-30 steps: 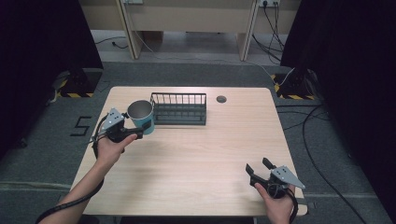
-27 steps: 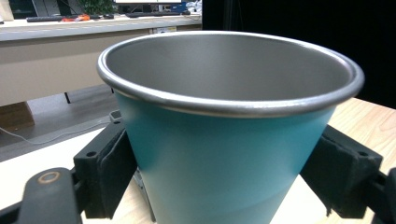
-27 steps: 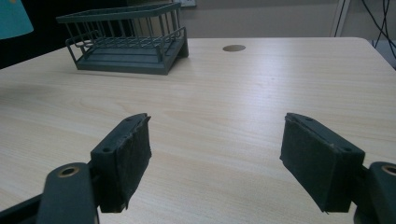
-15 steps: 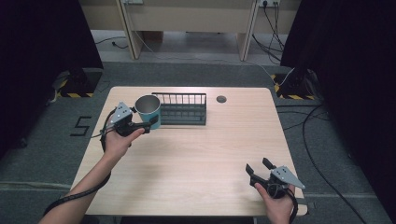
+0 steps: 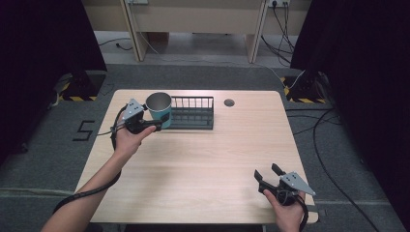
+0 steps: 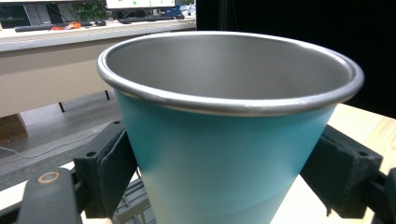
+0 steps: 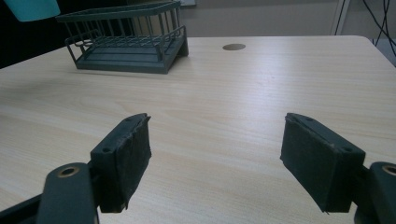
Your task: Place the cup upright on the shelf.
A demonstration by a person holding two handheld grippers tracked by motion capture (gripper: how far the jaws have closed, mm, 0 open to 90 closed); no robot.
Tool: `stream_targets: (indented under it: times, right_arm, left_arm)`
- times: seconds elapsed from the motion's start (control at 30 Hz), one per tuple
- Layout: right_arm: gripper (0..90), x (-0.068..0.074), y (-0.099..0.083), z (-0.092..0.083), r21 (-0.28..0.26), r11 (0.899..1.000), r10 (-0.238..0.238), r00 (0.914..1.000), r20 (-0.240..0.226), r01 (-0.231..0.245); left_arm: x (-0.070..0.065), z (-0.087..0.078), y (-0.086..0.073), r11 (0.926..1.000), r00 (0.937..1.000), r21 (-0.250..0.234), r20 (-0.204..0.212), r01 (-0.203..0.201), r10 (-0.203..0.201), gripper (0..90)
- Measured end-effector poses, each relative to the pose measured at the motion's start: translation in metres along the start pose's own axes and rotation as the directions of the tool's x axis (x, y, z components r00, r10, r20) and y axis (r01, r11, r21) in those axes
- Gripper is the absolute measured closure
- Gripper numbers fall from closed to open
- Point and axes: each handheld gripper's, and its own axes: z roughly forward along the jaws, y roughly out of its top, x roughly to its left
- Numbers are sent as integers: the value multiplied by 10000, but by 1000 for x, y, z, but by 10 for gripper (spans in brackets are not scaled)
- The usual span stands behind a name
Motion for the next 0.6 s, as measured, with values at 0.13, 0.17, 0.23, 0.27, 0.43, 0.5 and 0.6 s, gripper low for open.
stream_targets:
  times: [0.13, 0.17, 0.23, 0.27, 0.43, 0.5, 0.6]
  right_arm:
    - [247, 0, 0, 0, -6, 10000, 10, 10000, -4, -10]
    - [247, 0, 0, 0, -5, 10000, 11, 10000, 4, -11]
    - [247, 0, 0, 0, -7, 10000, 15, 10000, 8, -15]
    - [247, 0, 0, 0, -7, 10000, 15, 10000, 8, -15]
    - [247, 0, 0, 1, -2, 10000, 16, 10000, -10, -16]
    - [246, 0, 0, 0, -12, 10000, 46, 10000, -16, -46]
    - [246, -1, 0, 1, -6, 10000, 52, 10000, -13, -52]
  left_arm:
    - [0, 4, 2, 10000, 10000, -5, -59, -63, 63, 164]
    - [0, 6, 3, 10000, 10000, -9, 1, -22, 22, 163]
    - [0, 9, 5, 10000, 10000, -17, -7, -41, 41, 163]
    - [0, 9, 5, 10000, 10000, -17, -7, -41, 41, 164]
    - [1, 15, 10, 10000, 9999, -24, -73, -94, 94, 163]
    - [1, 17, 10, 10000, 10000, -34, -77, -64, 64, 163]
    - [2, 22, 12, 10000, 9999, 8, -132, -69, 69, 163]
